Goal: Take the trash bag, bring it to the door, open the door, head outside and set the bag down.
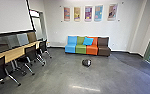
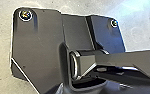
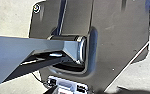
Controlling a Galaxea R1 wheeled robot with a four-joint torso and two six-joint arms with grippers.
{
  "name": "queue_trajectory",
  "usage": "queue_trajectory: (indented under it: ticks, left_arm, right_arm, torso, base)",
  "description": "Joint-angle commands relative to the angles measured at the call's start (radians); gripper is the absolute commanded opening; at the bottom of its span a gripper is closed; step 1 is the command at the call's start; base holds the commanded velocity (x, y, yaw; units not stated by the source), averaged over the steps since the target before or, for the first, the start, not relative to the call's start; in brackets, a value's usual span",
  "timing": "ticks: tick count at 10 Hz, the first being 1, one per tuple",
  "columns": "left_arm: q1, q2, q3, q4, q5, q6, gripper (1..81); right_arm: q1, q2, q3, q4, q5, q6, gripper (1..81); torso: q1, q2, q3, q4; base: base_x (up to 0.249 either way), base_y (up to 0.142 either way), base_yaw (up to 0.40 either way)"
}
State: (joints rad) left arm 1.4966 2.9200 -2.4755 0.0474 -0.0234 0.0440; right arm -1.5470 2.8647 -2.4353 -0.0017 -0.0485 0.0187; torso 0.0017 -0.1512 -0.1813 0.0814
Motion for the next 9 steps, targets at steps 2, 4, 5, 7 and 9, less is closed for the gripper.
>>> queue_trajectory:
  ticks: [2, 4, 5, 7, 9]
  left_arm:
    - [-0.048, -0.004, 0.010, -0.008, 0.053, -0.003, 81.1]
    - [-0.048, -0.004, 0.010, -0.008, 0.053, -0.003, 81.1]
    - [-0.048, -0.004, 0.010, -0.008, 0.053, -0.003, 81.1]
    - [-0.048, -0.004, 0.012, -0.008, 0.053, -0.003, 81.1]
    - [-0.046, -0.002, 0.010, -0.008, 0.053, -0.003, 81.1]
  right_arm:
    - [0.044, -0.008, 0.003, 0.012, -0.057, -0.005, 81.1]
    - [0.044, -0.005, 0.001, 0.011, -0.057, -0.005, 81.1]
    - [0.044, -0.003, 0.001, 0.008, -0.057, -0.005, 81.1]
    - [0.044, 0.004, 0.001, 0.003, -0.057, -0.003, 81.1]
    - [0.041, 0.006, -0.010, 0.002, -0.057, -0.005, 81.1]
  torso:
    - [0.000, 0.000, 0.000, 0.000]
    - [-0.001, 0.000, 0.000, 0.000]
    - [0.000, 0.000, 0.000, 0.000]
    - [0.000, 0.000, 0.000, 0.000]
    - [0.000, 0.000, 0.000, 0.000]
  base:
    - [0.154, 0.000, 0.000]
    - [0.156, 0.000, 0.000]
    - [0.159, 0.000, 0.000]
    - [0.159, 0.000, 0.000]
    - [0.160, 0.000, 0.000]
